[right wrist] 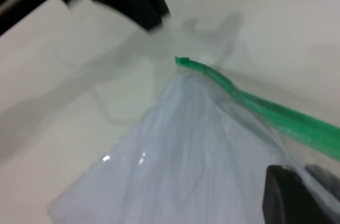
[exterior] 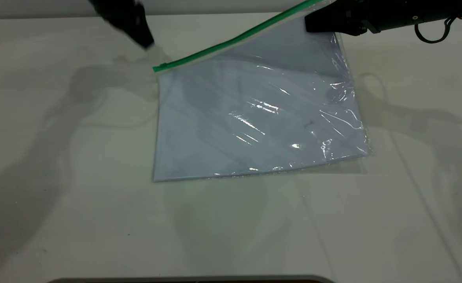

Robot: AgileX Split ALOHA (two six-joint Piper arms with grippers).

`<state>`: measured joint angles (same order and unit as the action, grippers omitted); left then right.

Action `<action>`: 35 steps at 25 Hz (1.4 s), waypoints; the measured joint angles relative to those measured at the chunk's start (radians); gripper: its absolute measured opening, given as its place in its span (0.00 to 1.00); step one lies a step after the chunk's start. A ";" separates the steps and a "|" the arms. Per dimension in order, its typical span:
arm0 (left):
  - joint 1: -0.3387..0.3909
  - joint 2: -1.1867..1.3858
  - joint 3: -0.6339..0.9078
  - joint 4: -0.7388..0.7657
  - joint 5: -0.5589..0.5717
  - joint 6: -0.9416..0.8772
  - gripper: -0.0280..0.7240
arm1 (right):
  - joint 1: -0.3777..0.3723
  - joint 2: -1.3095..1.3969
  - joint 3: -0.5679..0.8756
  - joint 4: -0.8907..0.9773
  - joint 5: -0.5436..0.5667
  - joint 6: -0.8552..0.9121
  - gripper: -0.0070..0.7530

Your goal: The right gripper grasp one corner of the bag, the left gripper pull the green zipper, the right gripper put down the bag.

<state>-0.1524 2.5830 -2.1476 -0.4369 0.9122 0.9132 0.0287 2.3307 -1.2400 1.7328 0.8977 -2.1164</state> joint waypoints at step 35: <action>0.001 -1.343 0.353 0.073 0.256 -0.606 0.55 | 0.001 -0.846 0.050 -0.677 0.298 1.213 0.58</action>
<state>-0.1516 1.2404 -1.7950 -0.3638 1.1677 0.3070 0.0296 1.4844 -1.1896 1.0557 1.1961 -0.9032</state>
